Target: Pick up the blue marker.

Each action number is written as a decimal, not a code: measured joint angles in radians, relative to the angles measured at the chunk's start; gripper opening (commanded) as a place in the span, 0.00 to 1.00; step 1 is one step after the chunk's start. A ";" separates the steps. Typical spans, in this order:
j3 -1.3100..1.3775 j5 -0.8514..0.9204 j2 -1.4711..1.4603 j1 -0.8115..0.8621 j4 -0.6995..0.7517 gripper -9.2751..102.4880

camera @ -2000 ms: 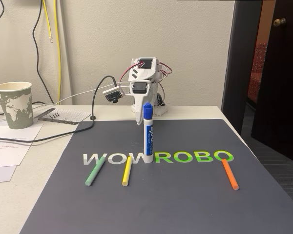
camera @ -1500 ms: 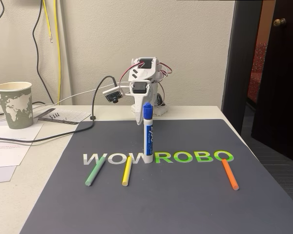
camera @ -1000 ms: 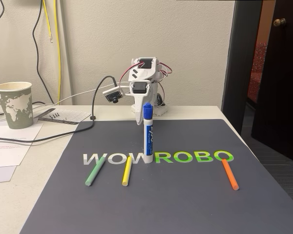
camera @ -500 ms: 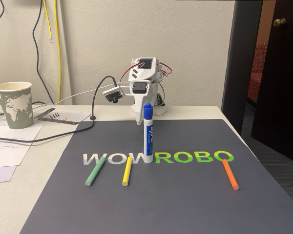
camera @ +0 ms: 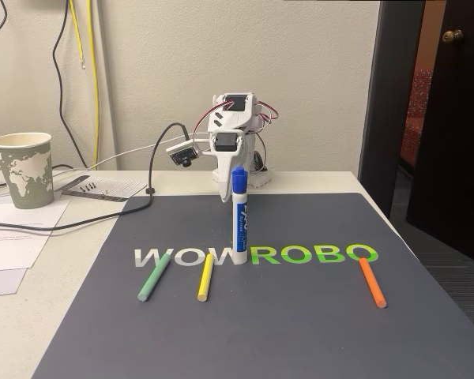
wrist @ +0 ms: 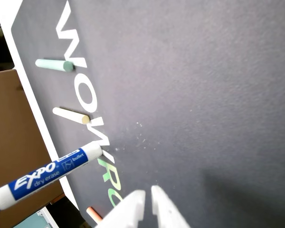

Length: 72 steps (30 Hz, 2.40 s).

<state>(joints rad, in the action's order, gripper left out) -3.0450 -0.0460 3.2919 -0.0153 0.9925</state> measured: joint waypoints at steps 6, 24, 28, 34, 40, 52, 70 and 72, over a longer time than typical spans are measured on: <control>0.000 0.000 0.000 0.000 0.000 0.08; 0.000 0.000 0.000 0.000 0.000 0.08; 0.000 0.000 0.000 -0.002 0.000 0.08; 0.000 0.000 0.000 -0.005 0.000 0.08; 0.000 0.000 0.000 -0.005 0.000 0.08; 0.000 0.000 0.000 -0.006 0.000 0.08; 0.000 -0.055 0.000 -0.006 -0.103 0.09; 0.000 -0.055 0.000 -0.008 -0.121 0.09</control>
<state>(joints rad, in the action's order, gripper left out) -3.0450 -0.1012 3.2919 -0.0230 0.8713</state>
